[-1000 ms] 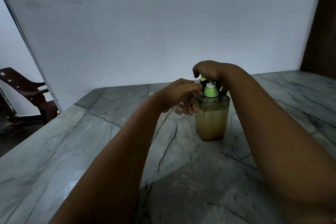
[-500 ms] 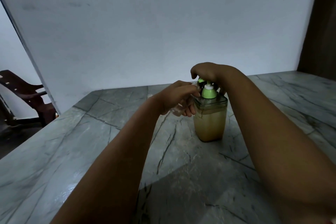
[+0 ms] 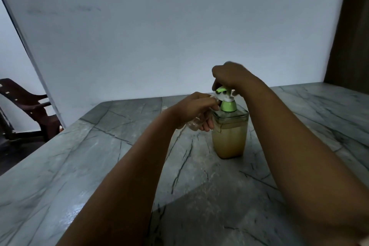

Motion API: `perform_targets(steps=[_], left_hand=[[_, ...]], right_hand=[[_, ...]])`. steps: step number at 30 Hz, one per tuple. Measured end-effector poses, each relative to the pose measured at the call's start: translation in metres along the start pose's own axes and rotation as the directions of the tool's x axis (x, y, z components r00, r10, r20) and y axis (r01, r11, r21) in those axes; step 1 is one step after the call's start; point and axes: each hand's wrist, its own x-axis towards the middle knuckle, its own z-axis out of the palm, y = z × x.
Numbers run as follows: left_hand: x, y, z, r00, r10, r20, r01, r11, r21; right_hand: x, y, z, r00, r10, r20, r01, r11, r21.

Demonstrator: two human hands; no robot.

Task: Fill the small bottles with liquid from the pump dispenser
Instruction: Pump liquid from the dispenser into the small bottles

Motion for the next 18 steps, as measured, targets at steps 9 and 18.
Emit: perform_targets(steps=[9,18], left_hand=[[0.002,0.000,-0.001,1.000,-0.016,0.022,0.016,1.000,-0.019],[0.004,-0.001,-0.001,1.000,-0.002,0.023,0.003,0.999,-0.038]], right_hand=[[0.000,-0.002,0.002,0.990,0.086,0.114,-0.060,0.976,-0.210],[-0.007,-0.002,0.006,0.985,0.059,0.162,-0.004,0.949,-0.316]])
